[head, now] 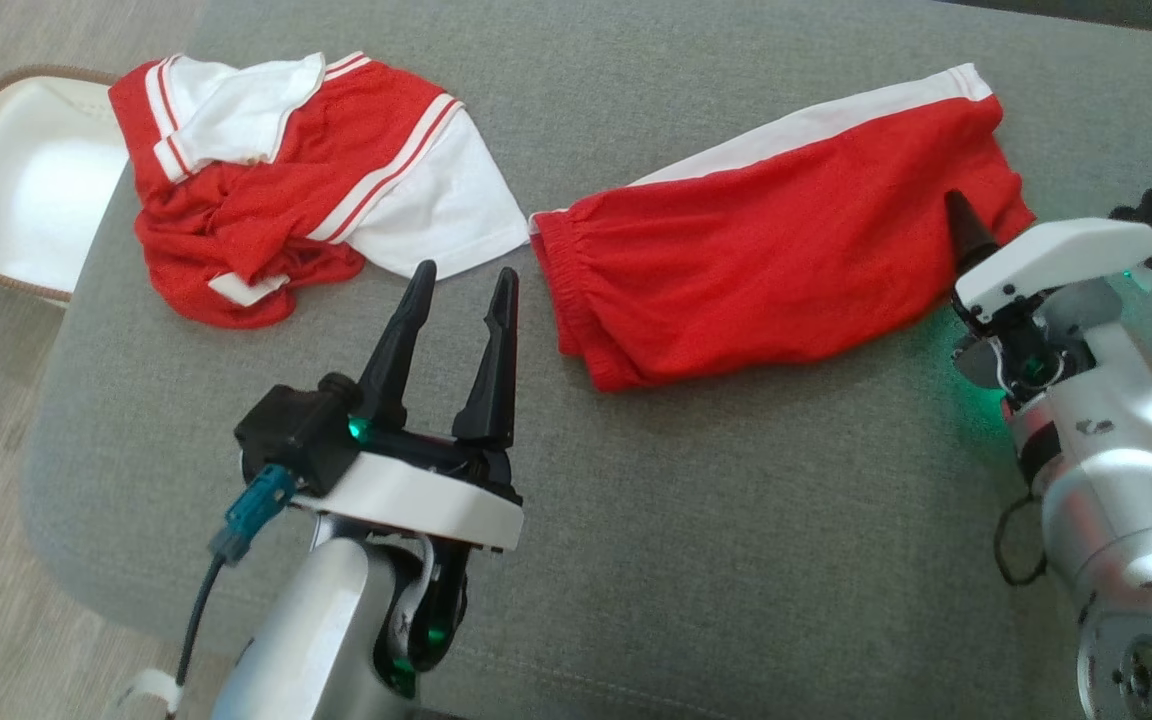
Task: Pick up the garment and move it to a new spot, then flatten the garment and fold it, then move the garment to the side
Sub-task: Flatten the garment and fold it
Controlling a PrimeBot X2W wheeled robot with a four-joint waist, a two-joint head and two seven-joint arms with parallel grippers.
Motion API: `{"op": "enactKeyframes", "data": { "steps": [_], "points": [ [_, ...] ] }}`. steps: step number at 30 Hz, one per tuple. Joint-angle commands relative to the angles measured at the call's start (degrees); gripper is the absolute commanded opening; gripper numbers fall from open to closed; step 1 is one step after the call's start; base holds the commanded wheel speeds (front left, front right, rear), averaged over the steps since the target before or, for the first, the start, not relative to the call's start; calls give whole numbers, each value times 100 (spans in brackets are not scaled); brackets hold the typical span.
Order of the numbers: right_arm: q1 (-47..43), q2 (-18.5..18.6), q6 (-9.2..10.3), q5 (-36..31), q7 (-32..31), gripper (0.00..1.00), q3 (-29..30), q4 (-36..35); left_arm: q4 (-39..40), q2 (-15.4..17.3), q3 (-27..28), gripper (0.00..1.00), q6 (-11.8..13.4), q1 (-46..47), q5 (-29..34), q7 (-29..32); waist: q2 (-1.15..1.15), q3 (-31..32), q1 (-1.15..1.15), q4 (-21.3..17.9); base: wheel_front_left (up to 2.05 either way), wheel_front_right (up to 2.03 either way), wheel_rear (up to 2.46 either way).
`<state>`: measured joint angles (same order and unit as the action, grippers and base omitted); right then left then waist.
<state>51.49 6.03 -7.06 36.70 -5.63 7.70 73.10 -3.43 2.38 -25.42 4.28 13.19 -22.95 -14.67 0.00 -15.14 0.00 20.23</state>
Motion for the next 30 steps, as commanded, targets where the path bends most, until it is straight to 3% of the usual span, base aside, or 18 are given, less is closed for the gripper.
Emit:
{"op": "enactKeyframes", "data": {
  "steps": [1, 16, 17, 18, 30],
  "points": [
    [-87, -212, -43, -110, -179, 100, -11, 85, 226, 50, 157, 100, 2, 233, -49, -33, 0, -35, 0, 35, 0, 0, 0],
    [383, -264, -43, -1121, -429, 98, 752, 85, 307, 50, 66, 100, 50, 367, -156, -33, 0, -322, 0, 157, 0, 0, 0],
    [393, -267, -43, -1195, -435, 28, 795, 85, 309, 50, 64, 100, 53, 373, -160, -33, 0, -331, 0, 159, 0, 0, 0],
    [401, -269, -43, -1279, -423, 0, 833, 85, 309, 50, 61, 100, 56, 379, -164, -33, 0, -338, 0, 161, 0, 0, 0],
    [369, -258, -43, -1910, 413, 0, 1354, 85, 220, 50, 107, 100, 47, 388, -91, -33, 0, -162, 0, -84, 0, 0, 0]
  ]
}}
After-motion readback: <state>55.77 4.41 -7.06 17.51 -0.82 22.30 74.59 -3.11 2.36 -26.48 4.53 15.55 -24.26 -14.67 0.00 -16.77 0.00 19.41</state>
